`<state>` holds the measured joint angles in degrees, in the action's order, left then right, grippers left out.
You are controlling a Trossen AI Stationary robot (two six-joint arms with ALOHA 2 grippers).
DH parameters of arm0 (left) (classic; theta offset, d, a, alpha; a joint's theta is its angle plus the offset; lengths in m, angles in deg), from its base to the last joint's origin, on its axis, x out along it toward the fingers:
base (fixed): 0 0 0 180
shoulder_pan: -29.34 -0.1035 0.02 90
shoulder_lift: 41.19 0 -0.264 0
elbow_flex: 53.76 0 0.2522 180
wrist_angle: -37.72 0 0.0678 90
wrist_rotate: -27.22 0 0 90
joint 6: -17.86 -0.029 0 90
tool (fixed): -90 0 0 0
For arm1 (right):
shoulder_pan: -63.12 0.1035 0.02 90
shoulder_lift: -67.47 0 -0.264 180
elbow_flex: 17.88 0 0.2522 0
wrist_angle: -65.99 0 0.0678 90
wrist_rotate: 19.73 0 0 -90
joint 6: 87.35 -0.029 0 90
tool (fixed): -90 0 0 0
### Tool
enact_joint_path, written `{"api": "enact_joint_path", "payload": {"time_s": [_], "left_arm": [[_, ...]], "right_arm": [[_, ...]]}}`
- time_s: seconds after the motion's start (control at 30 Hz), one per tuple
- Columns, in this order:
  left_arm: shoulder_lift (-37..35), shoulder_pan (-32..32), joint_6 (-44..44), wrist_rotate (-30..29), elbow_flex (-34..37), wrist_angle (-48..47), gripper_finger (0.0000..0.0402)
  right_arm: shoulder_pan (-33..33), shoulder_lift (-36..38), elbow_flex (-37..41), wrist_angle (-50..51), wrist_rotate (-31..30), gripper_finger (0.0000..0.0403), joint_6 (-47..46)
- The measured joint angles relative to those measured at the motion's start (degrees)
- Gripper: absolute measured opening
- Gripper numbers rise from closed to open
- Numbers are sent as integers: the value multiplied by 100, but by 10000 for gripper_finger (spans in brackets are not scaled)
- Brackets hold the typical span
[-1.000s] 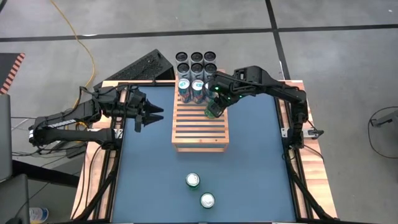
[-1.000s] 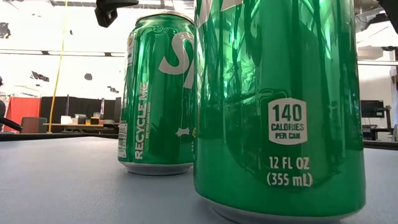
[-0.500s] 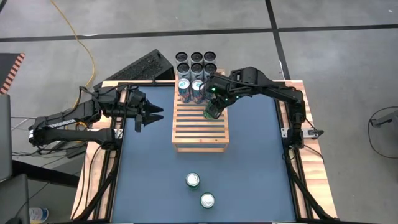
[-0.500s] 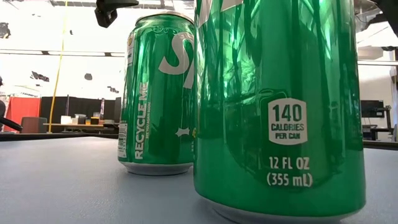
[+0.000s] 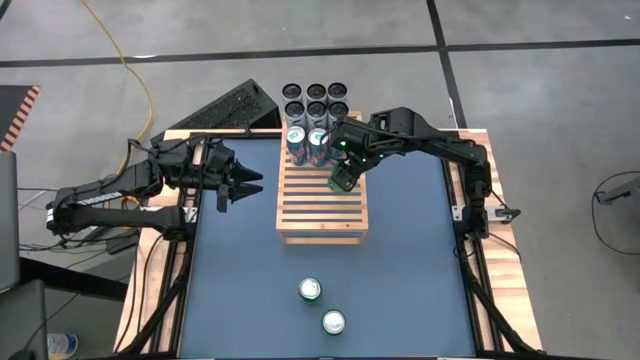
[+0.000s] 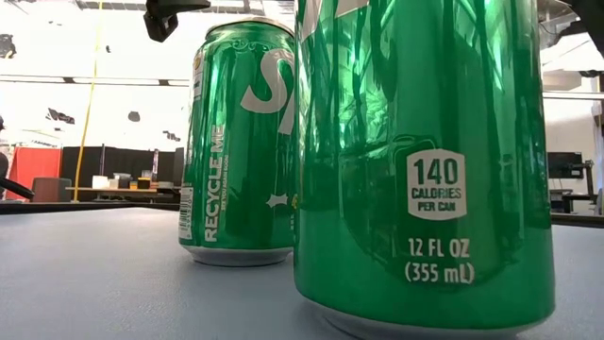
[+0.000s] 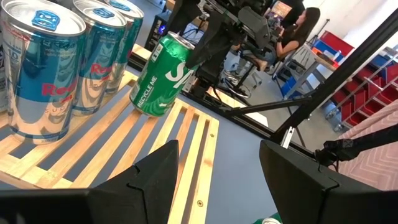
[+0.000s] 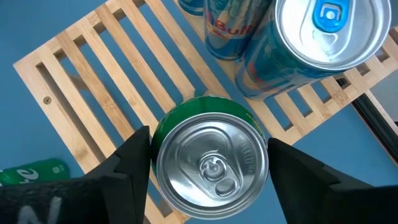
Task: Place canned beverage on shelf
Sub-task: Put the green soda can on the shelf
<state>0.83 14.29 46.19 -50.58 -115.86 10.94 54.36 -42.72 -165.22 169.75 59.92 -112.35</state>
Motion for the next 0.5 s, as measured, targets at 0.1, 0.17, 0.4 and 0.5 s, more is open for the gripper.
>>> {"api": "enact_joint_path", "payload": {"time_s": [0.1, 0.17, 0.4, 0.5], "left_arm": [[-2, 0, 0, 0, 0, 0, 212], [-1, 0, 0, 0, 0, 0, 212], [-2, 0, 0, 1, 0, 0, 212], [-2, 0, 0, 2, 0, -1, 212]], "right_arm": [[4, 0, 1, -1, 0, 254, 0], [15, 20, 5, -1, 0, 254, 37], [7, 97, -81, 8, 17, 254, 131], [7, 139, -137, 1, -11, 254, 150]]}}
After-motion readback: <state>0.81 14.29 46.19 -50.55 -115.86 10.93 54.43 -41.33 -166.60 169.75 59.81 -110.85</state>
